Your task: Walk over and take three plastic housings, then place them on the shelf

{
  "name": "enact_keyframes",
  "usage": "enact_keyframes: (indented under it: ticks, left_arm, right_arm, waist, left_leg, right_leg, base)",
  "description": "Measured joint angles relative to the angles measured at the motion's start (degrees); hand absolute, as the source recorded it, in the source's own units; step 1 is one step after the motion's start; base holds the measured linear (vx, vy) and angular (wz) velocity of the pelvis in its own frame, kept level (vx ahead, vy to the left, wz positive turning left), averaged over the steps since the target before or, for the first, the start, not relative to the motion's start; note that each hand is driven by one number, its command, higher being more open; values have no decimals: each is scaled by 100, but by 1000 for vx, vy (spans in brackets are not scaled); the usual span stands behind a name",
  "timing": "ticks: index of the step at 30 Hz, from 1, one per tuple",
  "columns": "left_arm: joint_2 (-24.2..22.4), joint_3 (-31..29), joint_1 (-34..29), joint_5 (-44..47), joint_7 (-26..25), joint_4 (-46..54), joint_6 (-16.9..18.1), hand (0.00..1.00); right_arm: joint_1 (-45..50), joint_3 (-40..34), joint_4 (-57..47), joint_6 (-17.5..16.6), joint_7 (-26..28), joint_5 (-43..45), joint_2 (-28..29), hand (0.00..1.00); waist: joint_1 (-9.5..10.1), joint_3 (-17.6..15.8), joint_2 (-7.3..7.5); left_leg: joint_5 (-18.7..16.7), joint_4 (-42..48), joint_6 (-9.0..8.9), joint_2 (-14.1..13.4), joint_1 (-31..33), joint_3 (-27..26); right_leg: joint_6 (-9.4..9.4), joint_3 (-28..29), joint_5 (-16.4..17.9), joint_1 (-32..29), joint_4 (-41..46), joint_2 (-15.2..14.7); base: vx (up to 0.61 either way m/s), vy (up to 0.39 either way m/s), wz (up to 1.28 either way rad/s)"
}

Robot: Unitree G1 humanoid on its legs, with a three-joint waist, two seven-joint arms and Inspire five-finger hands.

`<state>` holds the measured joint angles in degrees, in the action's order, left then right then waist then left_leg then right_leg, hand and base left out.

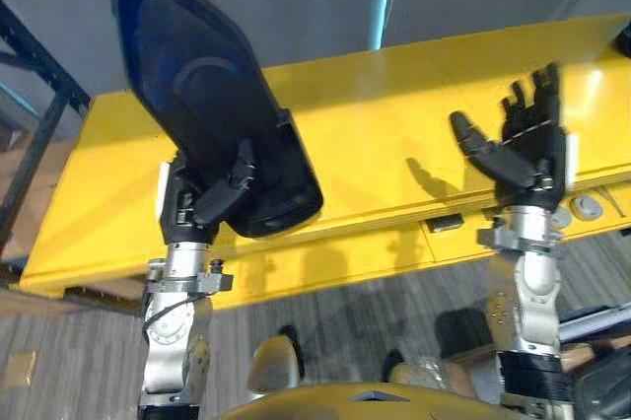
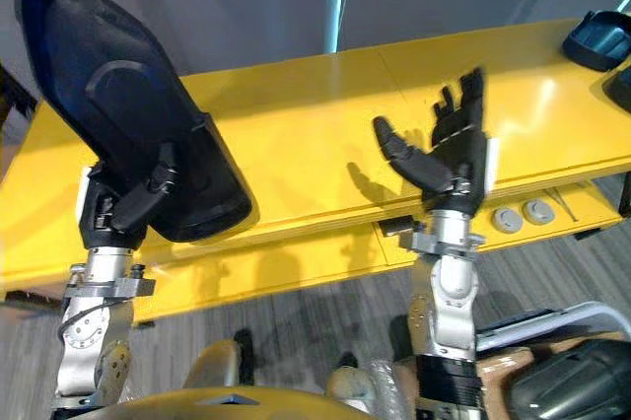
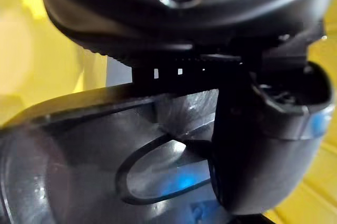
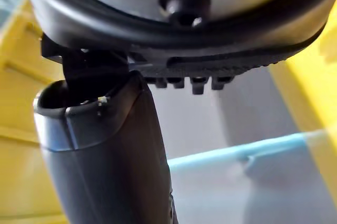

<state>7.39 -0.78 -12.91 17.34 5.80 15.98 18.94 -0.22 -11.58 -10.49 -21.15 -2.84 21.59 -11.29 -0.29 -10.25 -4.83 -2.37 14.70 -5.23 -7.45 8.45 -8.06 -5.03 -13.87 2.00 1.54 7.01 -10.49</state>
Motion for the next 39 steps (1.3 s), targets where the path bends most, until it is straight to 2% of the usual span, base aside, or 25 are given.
enact_keyframes:
  ticks: [2,4,7,12,13,17,18,20,23,30,36,39]
  left_arm:
    - [101,51,181,2,181,4,-65,0]
    - [153,62,185,1,260,76,-176,0]
    - [245,172,241,3,409,285,-571,0]
    - [300,503,449,5,531,306,-1346,0]
    - [369,627,609,5,440,248,-1612,0]
    - [442,789,1375,8,-36,-379,-2157,0]
    - [437,797,1530,8,-131,-566,-2190,0]
    - [430,796,2034,35,-655,-1231,-2324,0]
    - [395,772,2524,182,-1320,-1949,-2345,0]
    - [406,504,3737,767,-2282,-3058,-2394,0]
    - [452,411,4373,1010,-2623,-3850,-2658,0]
    - [467,355,4865,1000,-2757,-4267,-2805,0]
  right_arm:
    - [1,-21,-179,-113,-125,-109,13,100]
    - [9,-22,-181,-113,-146,-159,24,100]
    - [202,-170,-446,-105,-144,-324,25,100]
    - [425,-401,-965,-30,-30,-330,25,100]
    - [516,-501,-1045,28,37,-325,25,100]
    - [752,-629,-1048,128,-8,-332,26,100]
    - [778,-632,-1048,128,-94,-368,27,100]
    - [847,-639,-1048,123,-399,-837,48,100]
    - [898,-621,-1048,114,-561,-1008,201,100]
    - [1066,-52,-997,116,-376,-994,301,100]
    - [1064,273,-996,172,-245,-976,294,100]
    - [1052,433,-989,200,-236,-947,292,100]
  waist:
    - [-82,-8,150]
    - [-134,-15,202]
    - [-177,-10,224]
    - [-341,8,297]
    - [-457,36,345]
    - [-691,105,447]
    - [-740,109,453]
    - [-894,110,455]
    - [-1083,112,452]
    - [-1280,98,428]
    - [-1362,13,324]
    - [-1395,-131,299]
  left_leg:
    - [106,-340,165,289,-184,-241]
    - [73,-398,209,357,-315,-351]
    - [29,-393,217,344,-349,-438]
    - [-65,-417,144,193,-506,-726]
    - [-83,-422,134,156,-532,-819]
    - [-90,-479,85,1,-604,-1093]
    - [-94,-479,74,-18,-609,-1123]
    - [-91,-508,41,-51,-666,-1262]
    - [-78,-598,-8,-111,-701,-1414]
    - [116,-930,-40,-102,-815,-1592]
    - [147,-1045,-44,-95,-898,-1679]
    - [216,-1117,-44,-104,-908,-1680]
  right_leg:
    - [-130,167,-86,-54,-90,-276]
    - [-195,256,-127,9,-141,-348]
    - [-272,317,-180,50,-247,-341]
    - [-240,573,-205,58,-325,-200]
    - [-202,663,-206,39,-363,-153]
    - [-148,928,-288,-81,-432,-28]
    - [-146,956,-300,-98,-432,-15]
    - [-141,1130,-360,-186,-445,53]
    - [-139,1280,-378,-288,-441,123]
    - [-119,1475,-409,-443,-425,201]
    - [-120,1556,-410,-443,-422,226]
    - [-125,1556,-413,-444,-420,253]
  base:
    - [82,209,-22]
    - [57,108,-23]
    - [29,31,-15]
    - [-21,-21,-30]
    - [-31,-22,-38]
    - [-23,-25,-41]
    - [-13,-19,-28]
    - [-6,-11,-38]
    - [0,-22,-28]
    - [0,-16,-13]
    - [-19,-2,-4]
    - [-56,-15,2]
